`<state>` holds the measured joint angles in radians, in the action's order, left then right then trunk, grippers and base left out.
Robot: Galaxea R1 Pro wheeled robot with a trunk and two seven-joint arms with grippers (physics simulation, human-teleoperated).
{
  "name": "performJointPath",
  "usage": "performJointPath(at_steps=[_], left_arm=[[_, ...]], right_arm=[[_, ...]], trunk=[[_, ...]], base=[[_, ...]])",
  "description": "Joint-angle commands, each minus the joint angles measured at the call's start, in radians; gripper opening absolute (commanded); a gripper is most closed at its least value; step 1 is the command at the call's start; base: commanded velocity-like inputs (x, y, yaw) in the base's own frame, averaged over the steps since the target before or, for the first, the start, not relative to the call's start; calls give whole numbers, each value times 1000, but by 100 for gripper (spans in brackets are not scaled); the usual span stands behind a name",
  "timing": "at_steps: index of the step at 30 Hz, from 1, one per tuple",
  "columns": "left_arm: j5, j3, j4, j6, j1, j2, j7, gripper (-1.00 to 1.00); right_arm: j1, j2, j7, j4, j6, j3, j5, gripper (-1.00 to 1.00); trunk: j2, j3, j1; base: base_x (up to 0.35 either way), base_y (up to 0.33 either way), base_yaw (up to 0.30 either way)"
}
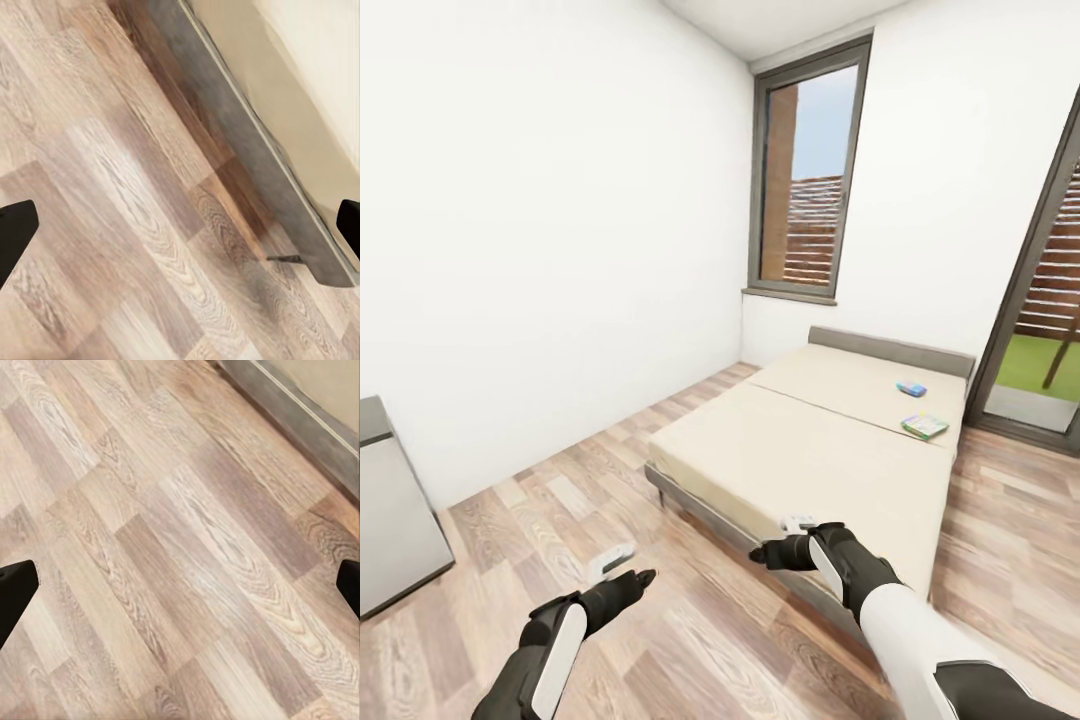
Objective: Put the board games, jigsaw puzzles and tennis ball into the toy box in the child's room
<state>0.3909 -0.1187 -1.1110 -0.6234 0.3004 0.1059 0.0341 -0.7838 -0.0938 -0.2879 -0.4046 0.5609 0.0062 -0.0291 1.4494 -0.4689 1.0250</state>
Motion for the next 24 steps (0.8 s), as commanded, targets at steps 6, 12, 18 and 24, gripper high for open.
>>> performJointPath(at_steps=[6,12,18,24], left_arm=[[9,-3,-1,-6,0,0,4,100],[8,-3,-1,-5,-1,0,4,100],[8,-3,-1,-4,-1,0,5,100],[8,-3,0,-4,-1,0,7,100]], right_arm=[[0,0,-4,-2,5,1,-3,100],[0,0,-4,-2,5,1,-3,100],[0,0,-4,-2,5,1,-3,100],[1,0,-4,-2,5,1,-3,100]], trunk=[[1,-1,0],[1,-1,0],[1,-1,0],[1,-1,0]], base=[[0,0,300],[0,0,300],[0,0,300],[0,0,300]])
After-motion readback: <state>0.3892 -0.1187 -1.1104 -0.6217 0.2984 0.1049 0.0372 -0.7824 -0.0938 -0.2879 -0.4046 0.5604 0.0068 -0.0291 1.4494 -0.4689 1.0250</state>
